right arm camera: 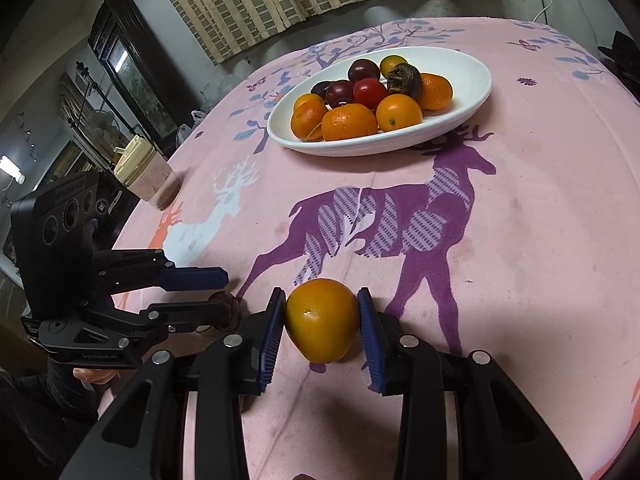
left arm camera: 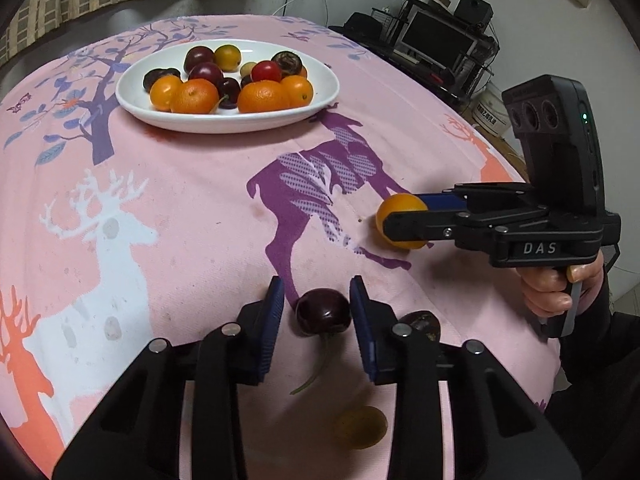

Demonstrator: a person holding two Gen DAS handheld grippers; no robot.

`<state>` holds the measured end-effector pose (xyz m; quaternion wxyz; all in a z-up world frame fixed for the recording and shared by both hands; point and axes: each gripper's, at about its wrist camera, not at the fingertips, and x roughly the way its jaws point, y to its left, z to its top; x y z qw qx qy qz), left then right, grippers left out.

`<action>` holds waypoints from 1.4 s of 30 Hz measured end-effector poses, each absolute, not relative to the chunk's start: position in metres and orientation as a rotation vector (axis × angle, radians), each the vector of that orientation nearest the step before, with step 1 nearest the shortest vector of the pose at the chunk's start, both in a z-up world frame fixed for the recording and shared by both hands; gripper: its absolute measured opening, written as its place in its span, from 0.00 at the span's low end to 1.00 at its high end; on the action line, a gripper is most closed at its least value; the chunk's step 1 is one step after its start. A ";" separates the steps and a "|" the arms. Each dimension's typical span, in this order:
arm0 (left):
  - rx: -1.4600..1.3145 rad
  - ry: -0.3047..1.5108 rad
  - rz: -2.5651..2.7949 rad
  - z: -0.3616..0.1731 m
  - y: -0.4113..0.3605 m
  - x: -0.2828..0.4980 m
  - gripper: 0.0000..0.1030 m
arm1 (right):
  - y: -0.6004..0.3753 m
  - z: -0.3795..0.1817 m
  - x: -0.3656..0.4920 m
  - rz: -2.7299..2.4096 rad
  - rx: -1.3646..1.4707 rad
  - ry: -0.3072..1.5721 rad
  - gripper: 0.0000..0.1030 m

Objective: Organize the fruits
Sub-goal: 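Grasp the orange round fruit with the right tool while the left tool grasps a dark cherry, then carry both fruits over the white plate and open both tools to drop them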

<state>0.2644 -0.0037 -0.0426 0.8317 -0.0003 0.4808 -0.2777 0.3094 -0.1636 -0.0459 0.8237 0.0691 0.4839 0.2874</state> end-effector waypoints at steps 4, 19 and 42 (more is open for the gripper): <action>0.019 1.030 -0.603 -0.042 -0.004 0.260 0.32 | -0.164 -0.047 0.310 0.607 0.141 1.032 0.36; 0.052 1.069 -0.617 -0.051 -0.007 0.254 0.34 | -0.152 -0.053 0.307 0.621 0.068 1.065 0.36; -0.146 0.953 -0.540 -0.003 0.030 0.285 0.27 | -0.161 -0.013 0.337 0.601 0.105 0.897 0.35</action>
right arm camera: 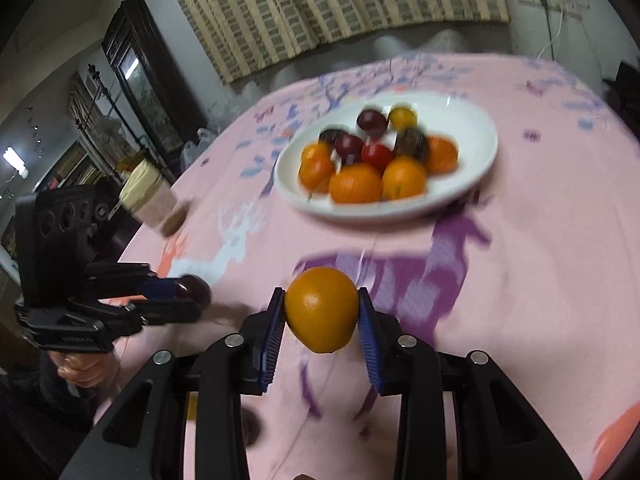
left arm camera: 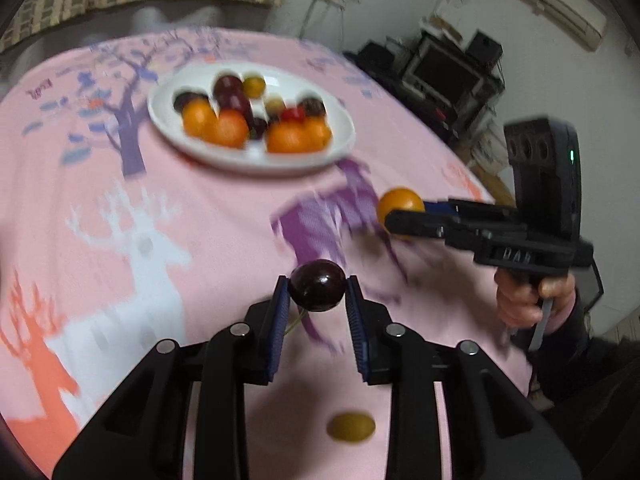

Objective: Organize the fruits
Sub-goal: 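Carry both fruits over the white plate and open both tools to drop them, then grasp the dark purple round fruit with the right tool while the left tool grasps a small yellow-brown fruit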

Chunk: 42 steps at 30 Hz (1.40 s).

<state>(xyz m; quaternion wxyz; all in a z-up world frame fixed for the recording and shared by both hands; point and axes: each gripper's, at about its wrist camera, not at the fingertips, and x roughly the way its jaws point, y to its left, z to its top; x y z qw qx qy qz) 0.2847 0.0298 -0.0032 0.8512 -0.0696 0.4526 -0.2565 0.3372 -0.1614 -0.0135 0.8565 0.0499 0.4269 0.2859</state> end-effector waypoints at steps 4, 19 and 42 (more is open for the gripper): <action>-0.133 0.878 -0.459 0.021 0.029 0.333 0.27 | -0.152 0.004 0.379 0.501 0.034 0.778 0.35; -0.089 0.789 -0.186 0.013 0.023 0.431 0.73 | -0.116 0.006 0.450 0.459 -0.027 0.710 0.46; -0.132 0.782 0.023 -0.022 0.094 0.249 0.95 | -0.108 -0.039 0.244 0.840 -0.178 0.935 0.61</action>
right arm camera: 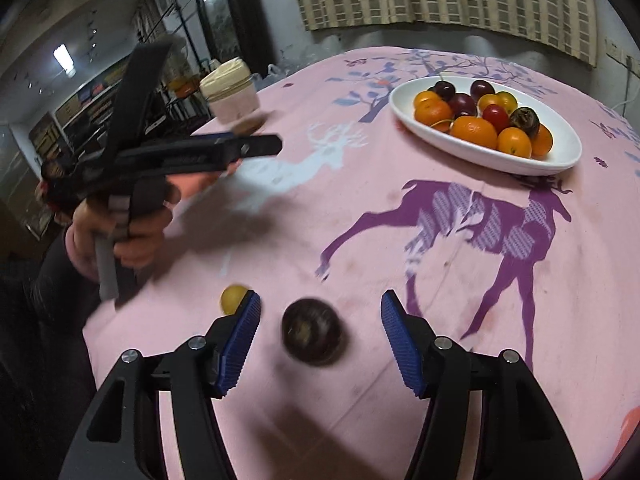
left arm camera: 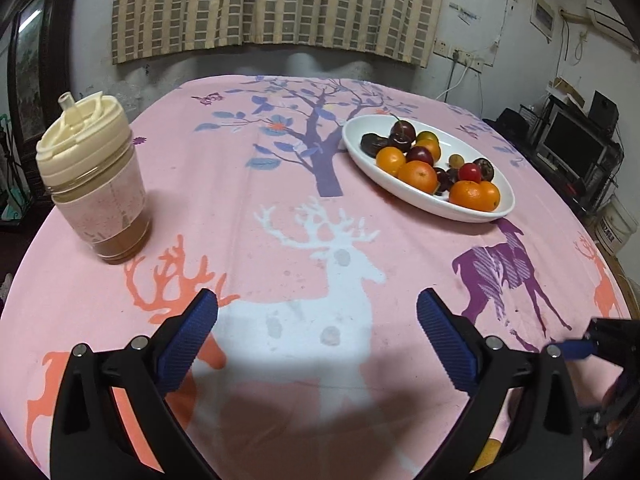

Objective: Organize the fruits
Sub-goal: 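Grasp the dark purple round fruit with the right tool while the left tool grasps a small yellow-brown fruit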

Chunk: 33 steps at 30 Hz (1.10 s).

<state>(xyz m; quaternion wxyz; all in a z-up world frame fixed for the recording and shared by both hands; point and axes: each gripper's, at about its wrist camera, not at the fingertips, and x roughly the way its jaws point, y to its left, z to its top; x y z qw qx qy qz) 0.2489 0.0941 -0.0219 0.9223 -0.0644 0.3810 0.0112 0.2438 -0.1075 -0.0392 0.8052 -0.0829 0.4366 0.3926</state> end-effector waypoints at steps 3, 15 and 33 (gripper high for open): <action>-0.166 0.792 0.018 -0.022 0.099 0.249 0.95 | -0.101 -0.042 0.238 0.824 -0.230 0.941 0.61; -0.171 0.826 -0.148 -0.019 0.088 0.241 0.95 | -0.132 -0.044 0.267 0.756 -0.047 0.973 0.34; 0.156 0.955 -0.601 -0.047 0.007 0.181 0.37 | -0.156 -0.045 0.283 0.643 0.062 0.992 0.36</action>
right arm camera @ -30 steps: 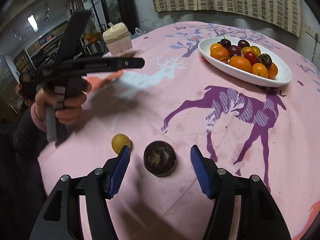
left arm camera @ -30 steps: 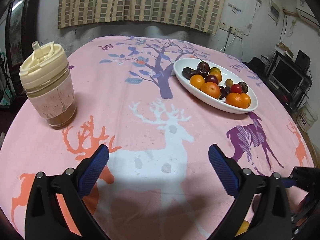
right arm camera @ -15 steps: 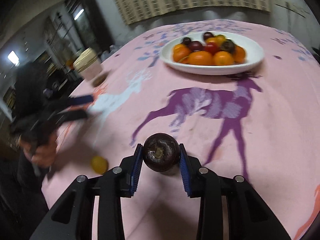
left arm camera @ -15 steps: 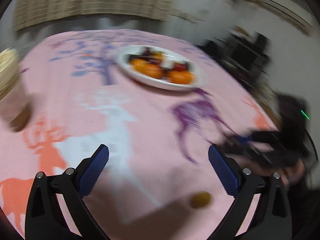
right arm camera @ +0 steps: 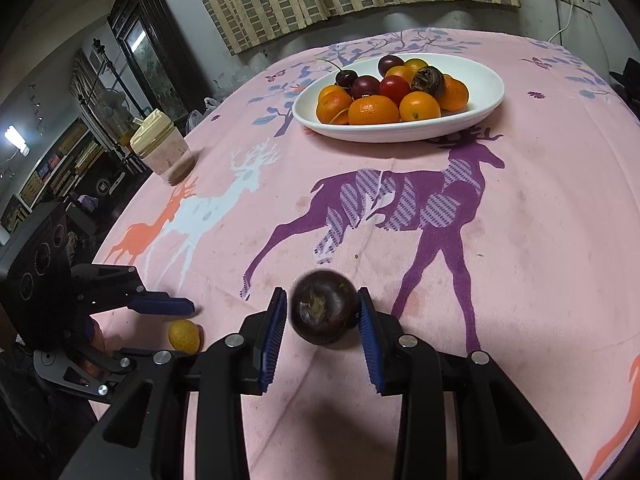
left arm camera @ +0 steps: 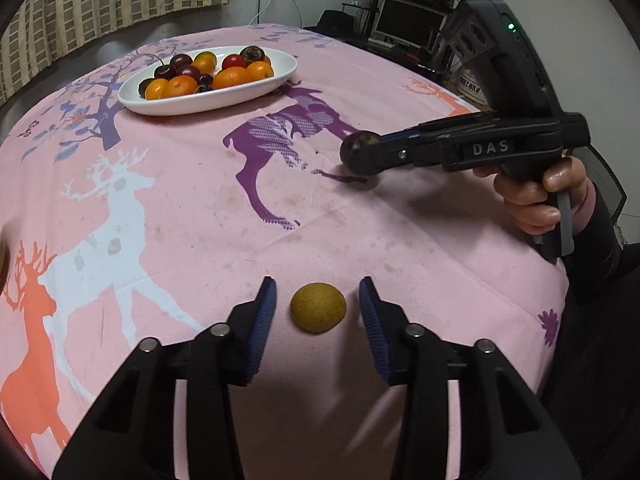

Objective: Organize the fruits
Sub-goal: 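Grasp the dark purple round fruit with the right tool while the left tool grasps a small yellow-brown fruit, then place both fruits onto the white plate and open both tools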

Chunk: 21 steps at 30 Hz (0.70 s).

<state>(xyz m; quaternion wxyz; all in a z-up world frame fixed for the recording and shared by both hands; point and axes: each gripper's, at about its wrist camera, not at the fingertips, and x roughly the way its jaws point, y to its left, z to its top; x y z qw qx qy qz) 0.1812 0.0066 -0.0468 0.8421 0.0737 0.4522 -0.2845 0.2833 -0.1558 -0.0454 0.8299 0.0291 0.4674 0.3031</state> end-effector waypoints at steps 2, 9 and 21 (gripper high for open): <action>0.163 0.968 -0.601 -0.048 0.005 0.182 0.31 | -0.156 -0.045 0.283 0.641 0.063 0.989 0.36; 0.205 0.965 -0.593 -0.049 0.000 0.182 0.27 | -0.153 -0.049 0.282 0.638 0.034 1.005 0.35; 0.210 0.963 -0.578 -0.048 0.000 0.179 0.27 | -0.143 -0.053 0.278 0.605 -0.060 1.007 0.32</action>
